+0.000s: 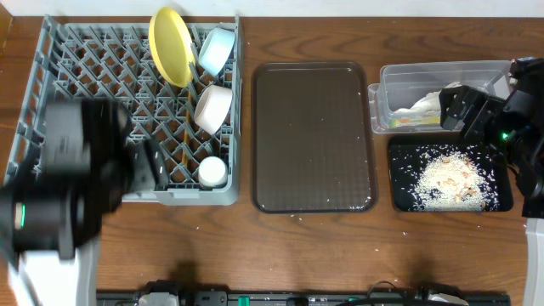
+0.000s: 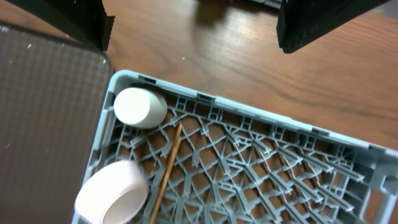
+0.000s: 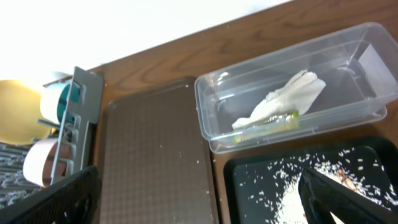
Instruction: Sort waste into correct bins and load items into the dishwasher
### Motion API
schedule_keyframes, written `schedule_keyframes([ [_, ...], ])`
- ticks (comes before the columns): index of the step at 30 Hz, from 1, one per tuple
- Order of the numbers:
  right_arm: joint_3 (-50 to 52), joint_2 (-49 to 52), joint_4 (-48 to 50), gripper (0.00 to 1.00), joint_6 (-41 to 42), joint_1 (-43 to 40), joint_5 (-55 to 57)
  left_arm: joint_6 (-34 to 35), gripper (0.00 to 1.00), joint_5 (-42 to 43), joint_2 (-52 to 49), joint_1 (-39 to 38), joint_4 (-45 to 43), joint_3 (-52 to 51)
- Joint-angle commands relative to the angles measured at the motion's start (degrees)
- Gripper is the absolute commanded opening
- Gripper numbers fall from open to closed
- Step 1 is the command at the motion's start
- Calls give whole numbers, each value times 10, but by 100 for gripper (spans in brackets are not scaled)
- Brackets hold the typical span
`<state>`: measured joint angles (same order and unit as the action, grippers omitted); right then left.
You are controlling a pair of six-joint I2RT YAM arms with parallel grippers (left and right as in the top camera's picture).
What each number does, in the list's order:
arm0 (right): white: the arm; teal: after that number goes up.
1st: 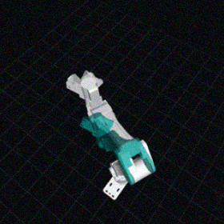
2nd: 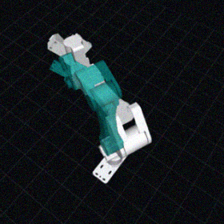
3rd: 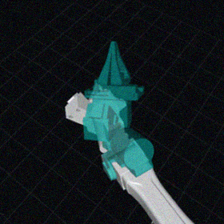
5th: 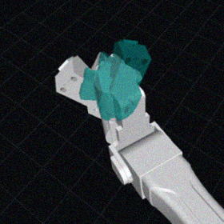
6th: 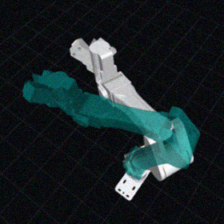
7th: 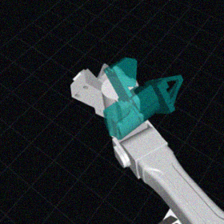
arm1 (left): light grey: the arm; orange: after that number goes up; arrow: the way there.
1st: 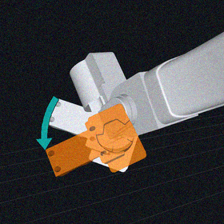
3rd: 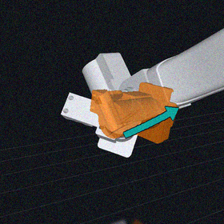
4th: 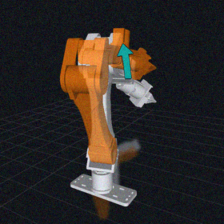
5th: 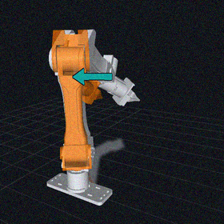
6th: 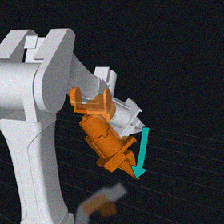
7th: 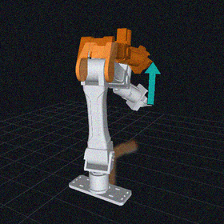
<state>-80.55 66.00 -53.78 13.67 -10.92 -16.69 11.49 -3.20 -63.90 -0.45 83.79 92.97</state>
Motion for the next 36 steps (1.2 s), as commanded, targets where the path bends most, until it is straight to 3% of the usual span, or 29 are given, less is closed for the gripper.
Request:
schedule_keyframes([
  [1, -3, 0, -1, 99, 7, -6, -2, 39, 88, 23, 104, 0, -40, -85],
  [5, -3, 0, -1, 99, 7, -6, -2, 39, 88, 57, 205, 0, -102, -177],
  [10, -3, 0, -1, 99, 7, -6, -2, 63, 88, 56, 264, 0, -133, -222],
  [24, -3, 0, -1, 99, 7, -6, -2, 62, 88, 46, 269, 0, -67, -223],
  [31, -3, 0, -1, 99, 7, -6, -2, 62, 89, 14, 269, 0, -75, -223],
  [36, -3, 0, -1, 99, 7, -6, -2, 50, 89, 2, 269, 0, -129, -223],
])
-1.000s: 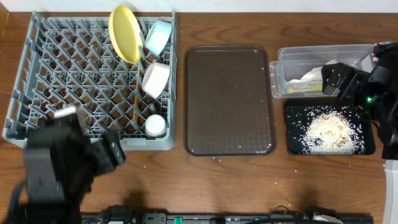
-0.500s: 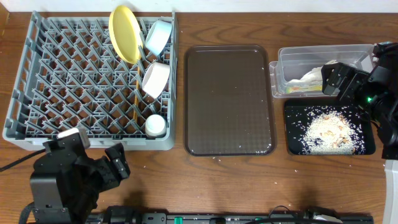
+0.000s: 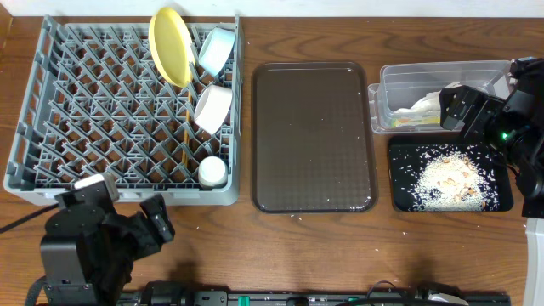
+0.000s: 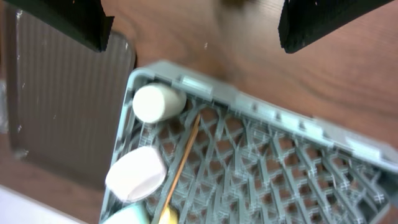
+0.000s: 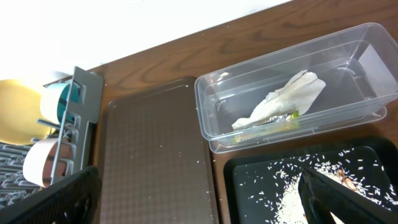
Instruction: Sort waste into correct bins and load items into the dishwasher
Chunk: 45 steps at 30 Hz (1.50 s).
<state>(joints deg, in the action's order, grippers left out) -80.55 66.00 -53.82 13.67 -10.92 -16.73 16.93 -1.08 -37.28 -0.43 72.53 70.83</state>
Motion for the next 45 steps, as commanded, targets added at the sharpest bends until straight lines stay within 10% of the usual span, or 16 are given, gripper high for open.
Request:
schedule_keyframes([
  [1, -3, 0, 0, 99, 7, -6, -2, -17, 89, -20, 4, 0, -32, -4],
  [11, -3, 0, 0, 99, 7, -6, -2, -157, 89, -20, 137, 51, -234, -157],
  [27, -3, 0, 0, 99, 7, -6, -2, -174, 90, -26, 368, 82, -544, -491],
  [45, -3, 0, 0, 99, 7, -6, -2, -199, 90, -24, 372, 83, -789, -681],
])
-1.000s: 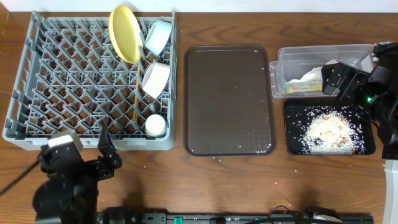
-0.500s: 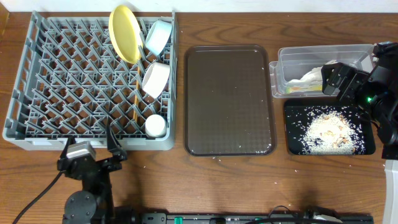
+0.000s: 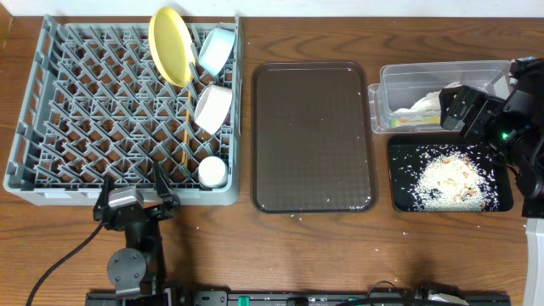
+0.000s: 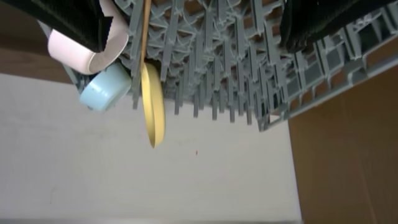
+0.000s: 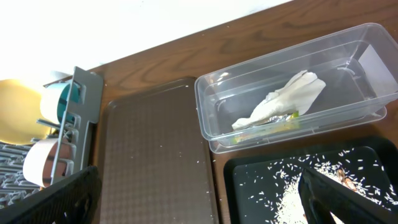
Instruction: Sort waste into correct bins and load items into the dishwasher
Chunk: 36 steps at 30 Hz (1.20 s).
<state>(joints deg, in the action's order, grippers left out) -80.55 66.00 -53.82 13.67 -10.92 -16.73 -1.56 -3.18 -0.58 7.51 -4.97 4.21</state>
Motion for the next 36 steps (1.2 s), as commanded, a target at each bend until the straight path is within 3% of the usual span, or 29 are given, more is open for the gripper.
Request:
schedule_keyframes([
  [1, -3, 0, 0, 99, 7, -6, -2, -15, 90, -3, 5, 3, -17, -19],
  [11, -3, 0, 0, 99, 7, -6, -2, -30, 91, -3, 5, 3, 1, -40],
  [19, -3, 0, 0, 99, 7, -6, -2, -29, 91, -2, 5, 3, 91, -40],
  [36, -3, 0, 0, 99, 7, -6, -2, -29, 91, -3, 3, 3, 89, -40],
])
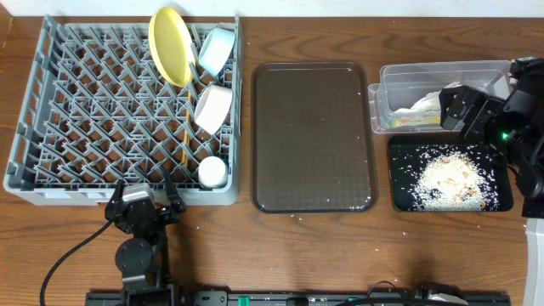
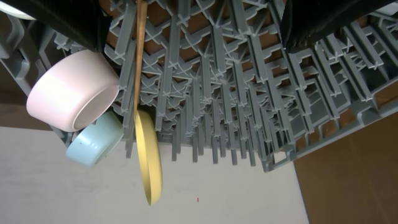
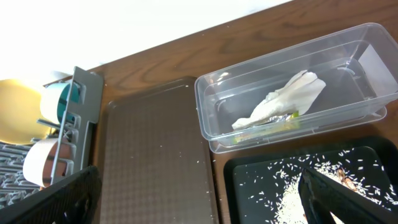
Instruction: Sort waste into correct bins and load items into the dishwasher
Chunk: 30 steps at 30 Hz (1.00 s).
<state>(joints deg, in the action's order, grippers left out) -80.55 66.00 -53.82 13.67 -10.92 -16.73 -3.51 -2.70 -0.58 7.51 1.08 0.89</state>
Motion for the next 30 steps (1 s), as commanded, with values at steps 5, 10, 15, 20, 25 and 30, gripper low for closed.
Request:
schedule_keyframes([
  [5, -3, 0, 0, 99, 7, -6, -2, -10, 91, -7, 3, 3, 29, -7],
  [10, -3, 0, 0, 99, 7, -6, -2, -10, 91, -7, 3, 3, 29, -7],
  [15, -3, 0, -1, 99, 7, -6, -2, -10, 91, -7, 3, 3, 29, -7],
  [20, -3, 0, -16, 99, -3, -6, 5, -10, 91, -7, 3, 3, 29, -7],
  [25, 1, 0, -27, 99, -100, -4, 19, -10, 91, -7, 3, 3, 29, -7],
  [30, 60, -37, 40, 99, -168, 18, 33, -10, 91, -7, 3, 3, 29, -7],
])
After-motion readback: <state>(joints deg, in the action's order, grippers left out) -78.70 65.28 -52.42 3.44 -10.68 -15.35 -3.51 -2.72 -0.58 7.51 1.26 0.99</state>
